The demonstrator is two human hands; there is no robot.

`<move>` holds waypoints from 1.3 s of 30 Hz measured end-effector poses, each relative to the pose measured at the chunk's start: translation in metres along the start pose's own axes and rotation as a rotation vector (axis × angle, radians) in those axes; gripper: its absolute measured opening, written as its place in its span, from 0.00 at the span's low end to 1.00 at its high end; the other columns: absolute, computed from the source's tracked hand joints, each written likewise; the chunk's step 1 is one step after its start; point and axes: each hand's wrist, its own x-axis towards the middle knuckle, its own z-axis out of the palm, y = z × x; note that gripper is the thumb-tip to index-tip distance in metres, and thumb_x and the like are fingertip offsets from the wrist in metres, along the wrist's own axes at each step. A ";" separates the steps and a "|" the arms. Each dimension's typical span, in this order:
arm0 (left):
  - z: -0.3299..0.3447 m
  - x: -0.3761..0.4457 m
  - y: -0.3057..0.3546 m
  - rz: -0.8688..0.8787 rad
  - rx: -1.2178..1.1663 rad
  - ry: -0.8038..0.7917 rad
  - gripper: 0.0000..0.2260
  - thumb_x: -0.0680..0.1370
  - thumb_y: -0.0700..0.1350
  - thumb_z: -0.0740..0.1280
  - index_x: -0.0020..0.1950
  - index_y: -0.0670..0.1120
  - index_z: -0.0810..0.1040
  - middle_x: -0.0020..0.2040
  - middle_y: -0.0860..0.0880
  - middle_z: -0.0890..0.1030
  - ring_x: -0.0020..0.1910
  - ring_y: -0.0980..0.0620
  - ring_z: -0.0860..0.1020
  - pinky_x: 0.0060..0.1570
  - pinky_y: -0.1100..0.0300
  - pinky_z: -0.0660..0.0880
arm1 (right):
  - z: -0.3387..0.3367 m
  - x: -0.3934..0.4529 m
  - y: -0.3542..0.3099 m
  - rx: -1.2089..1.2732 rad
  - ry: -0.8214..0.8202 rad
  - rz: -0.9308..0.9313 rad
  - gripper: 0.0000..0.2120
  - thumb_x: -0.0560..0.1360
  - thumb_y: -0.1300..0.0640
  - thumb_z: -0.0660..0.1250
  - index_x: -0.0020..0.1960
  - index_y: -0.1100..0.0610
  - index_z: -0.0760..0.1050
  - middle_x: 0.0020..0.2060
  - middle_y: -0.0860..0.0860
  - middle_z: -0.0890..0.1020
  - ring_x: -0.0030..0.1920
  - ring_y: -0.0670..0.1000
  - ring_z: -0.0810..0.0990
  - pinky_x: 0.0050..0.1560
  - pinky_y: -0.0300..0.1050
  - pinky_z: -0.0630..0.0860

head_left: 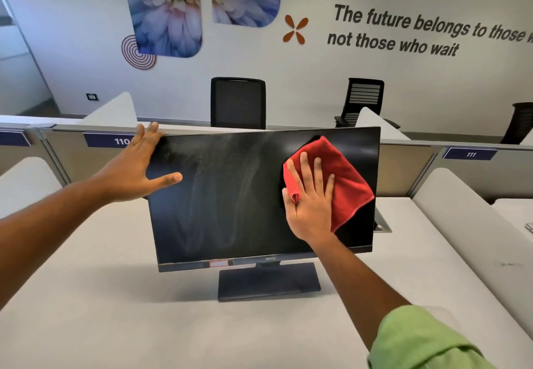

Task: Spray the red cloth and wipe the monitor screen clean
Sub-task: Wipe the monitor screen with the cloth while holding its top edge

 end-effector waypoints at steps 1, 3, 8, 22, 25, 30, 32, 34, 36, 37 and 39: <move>0.000 0.002 0.003 0.019 -0.005 0.006 0.56 0.66 0.82 0.57 0.84 0.55 0.41 0.83 0.62 0.38 0.79 0.62 0.33 0.78 0.47 0.50 | 0.001 -0.004 0.004 -0.007 0.000 0.008 0.31 0.87 0.39 0.48 0.87 0.44 0.46 0.87 0.46 0.47 0.87 0.55 0.44 0.83 0.69 0.49; -0.001 0.007 0.009 0.048 -0.016 0.021 0.55 0.67 0.82 0.58 0.84 0.54 0.43 0.83 0.61 0.40 0.80 0.61 0.33 0.75 0.49 0.49 | 0.001 -0.011 0.011 -0.021 0.004 0.022 0.30 0.87 0.38 0.46 0.87 0.44 0.48 0.87 0.47 0.48 0.87 0.56 0.44 0.84 0.68 0.46; 0.000 0.019 0.024 0.080 -0.012 0.053 0.53 0.70 0.79 0.61 0.84 0.49 0.49 0.85 0.56 0.45 0.81 0.57 0.36 0.79 0.49 0.48 | -0.001 -0.025 0.014 -0.025 0.046 0.074 0.30 0.87 0.38 0.46 0.87 0.46 0.50 0.87 0.48 0.50 0.87 0.57 0.46 0.84 0.68 0.45; 0.001 0.008 0.030 0.092 -0.003 0.108 0.49 0.73 0.71 0.66 0.84 0.49 0.49 0.85 0.53 0.49 0.82 0.58 0.39 0.77 0.52 0.48 | 0.014 -0.106 0.017 0.005 0.085 0.325 0.29 0.88 0.40 0.47 0.87 0.46 0.49 0.87 0.49 0.53 0.86 0.59 0.50 0.83 0.69 0.53; 0.000 0.002 0.030 0.079 0.032 0.115 0.50 0.71 0.76 0.61 0.84 0.49 0.50 0.85 0.52 0.52 0.83 0.56 0.41 0.77 0.50 0.51 | 0.010 -0.112 0.024 0.013 0.086 0.386 0.29 0.88 0.39 0.46 0.87 0.47 0.49 0.86 0.50 0.55 0.86 0.59 0.50 0.82 0.69 0.55; -0.005 0.003 0.037 0.075 0.112 0.108 0.52 0.70 0.80 0.53 0.83 0.46 0.53 0.84 0.47 0.54 0.83 0.49 0.45 0.79 0.45 0.52 | 0.009 -0.112 0.027 0.001 0.074 0.369 0.30 0.88 0.39 0.48 0.87 0.50 0.53 0.86 0.52 0.56 0.86 0.59 0.51 0.82 0.69 0.56; -0.006 0.011 0.050 0.108 0.186 0.106 0.50 0.73 0.78 0.53 0.83 0.44 0.54 0.84 0.45 0.53 0.83 0.44 0.45 0.80 0.44 0.48 | 0.008 -0.113 0.026 0.005 0.080 0.373 0.31 0.88 0.39 0.49 0.87 0.50 0.51 0.86 0.52 0.56 0.86 0.60 0.51 0.82 0.70 0.57; -0.005 0.020 0.071 0.182 0.241 0.111 0.46 0.75 0.74 0.55 0.82 0.44 0.57 0.84 0.44 0.53 0.83 0.43 0.46 0.81 0.42 0.48 | 0.007 -0.114 0.025 0.022 0.089 0.367 0.32 0.88 0.39 0.49 0.87 0.49 0.49 0.86 0.52 0.56 0.86 0.60 0.52 0.82 0.70 0.58; -0.002 0.028 0.100 0.262 0.234 0.116 0.42 0.76 0.71 0.57 0.81 0.45 0.59 0.83 0.46 0.58 0.83 0.44 0.53 0.80 0.43 0.53 | 0.006 -0.114 0.022 0.042 0.096 0.359 0.32 0.88 0.38 0.49 0.87 0.47 0.46 0.86 0.52 0.57 0.86 0.60 0.53 0.81 0.70 0.59; 0.000 0.032 0.115 0.299 0.225 0.119 0.41 0.76 0.70 0.59 0.81 0.46 0.61 0.82 0.46 0.61 0.81 0.43 0.57 0.80 0.44 0.56 | 0.005 -0.114 0.022 0.054 0.099 0.360 0.32 0.88 0.38 0.49 0.87 0.47 0.46 0.86 0.52 0.57 0.86 0.60 0.53 0.81 0.70 0.60; 0.006 0.040 0.145 0.356 0.215 0.118 0.38 0.77 0.68 0.63 0.80 0.46 0.63 0.79 0.47 0.65 0.77 0.43 0.65 0.77 0.46 0.62 | 0.003 -0.115 0.022 0.076 0.103 0.363 0.31 0.88 0.38 0.49 0.87 0.46 0.46 0.86 0.52 0.58 0.86 0.60 0.54 0.80 0.70 0.61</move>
